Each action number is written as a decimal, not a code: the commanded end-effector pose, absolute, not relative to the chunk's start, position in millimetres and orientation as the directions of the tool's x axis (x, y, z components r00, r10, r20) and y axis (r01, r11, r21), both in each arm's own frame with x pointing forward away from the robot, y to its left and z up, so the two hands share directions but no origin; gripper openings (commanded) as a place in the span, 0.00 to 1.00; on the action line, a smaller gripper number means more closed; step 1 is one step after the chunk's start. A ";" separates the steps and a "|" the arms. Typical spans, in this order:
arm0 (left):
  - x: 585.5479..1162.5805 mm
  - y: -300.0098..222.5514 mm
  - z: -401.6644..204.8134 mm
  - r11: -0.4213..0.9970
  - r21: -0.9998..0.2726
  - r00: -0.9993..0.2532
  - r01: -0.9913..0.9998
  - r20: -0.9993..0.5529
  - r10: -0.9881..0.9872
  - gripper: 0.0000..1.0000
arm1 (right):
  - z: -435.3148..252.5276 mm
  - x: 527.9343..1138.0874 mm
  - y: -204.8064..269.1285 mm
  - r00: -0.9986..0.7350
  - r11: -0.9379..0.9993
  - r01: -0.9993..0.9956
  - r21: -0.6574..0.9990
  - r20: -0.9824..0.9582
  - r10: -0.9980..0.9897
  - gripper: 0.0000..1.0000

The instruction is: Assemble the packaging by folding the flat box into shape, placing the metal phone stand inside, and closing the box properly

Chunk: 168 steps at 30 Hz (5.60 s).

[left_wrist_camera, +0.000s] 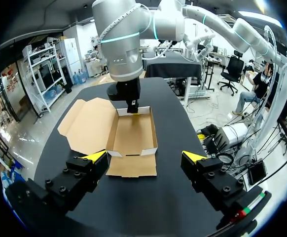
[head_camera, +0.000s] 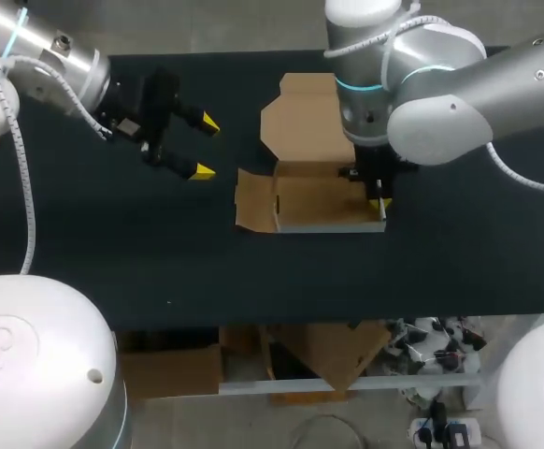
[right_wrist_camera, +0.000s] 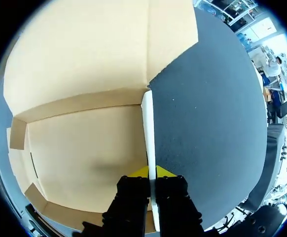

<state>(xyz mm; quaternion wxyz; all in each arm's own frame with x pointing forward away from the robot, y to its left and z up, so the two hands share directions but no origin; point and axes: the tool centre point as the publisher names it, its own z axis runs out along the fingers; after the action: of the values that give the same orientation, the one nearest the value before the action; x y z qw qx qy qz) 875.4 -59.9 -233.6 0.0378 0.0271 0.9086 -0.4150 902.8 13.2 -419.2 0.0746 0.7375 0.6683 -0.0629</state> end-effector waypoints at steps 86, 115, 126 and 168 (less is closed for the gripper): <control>866.5 -68.3 -240.7 0.415 -0.554 -0.550 -0.721 0.094 -0.830 1.00 | -422.2 890.2 14.8 -0.023 0.022 0.999 0.044 0.005 1.000 0.00; 870.2 -60.1 -313.8 -0.215 -0.186 0.155 -0.959 0.288 -0.945 1.00 | -422.2 890.2 14.8 -0.023 0.022 0.999 0.044 0.005 1.000 0.00; 870.2 -60.1 -313.8 -0.215 -0.186 0.155 -0.959 0.288 -0.945 1.00 | -422.2 890.2 14.8 -0.023 0.022 0.999 0.044 0.005 1.000 0.00; 878.1 -92.5 -390.7 0.043 -0.169 -0.139 -0.985 0.609 -0.781 0.64 | -422.2 890.2 14.8 -0.023 0.022 0.999 0.044 0.005 1.000 0.00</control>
<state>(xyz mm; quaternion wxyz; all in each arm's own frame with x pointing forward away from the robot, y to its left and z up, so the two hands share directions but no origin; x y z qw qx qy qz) 878.8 -90.9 -383.2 -0.1749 -0.6337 0.7025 -0.2725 890.4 14.1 -421.5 0.0139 0.6988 0.7149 0.0180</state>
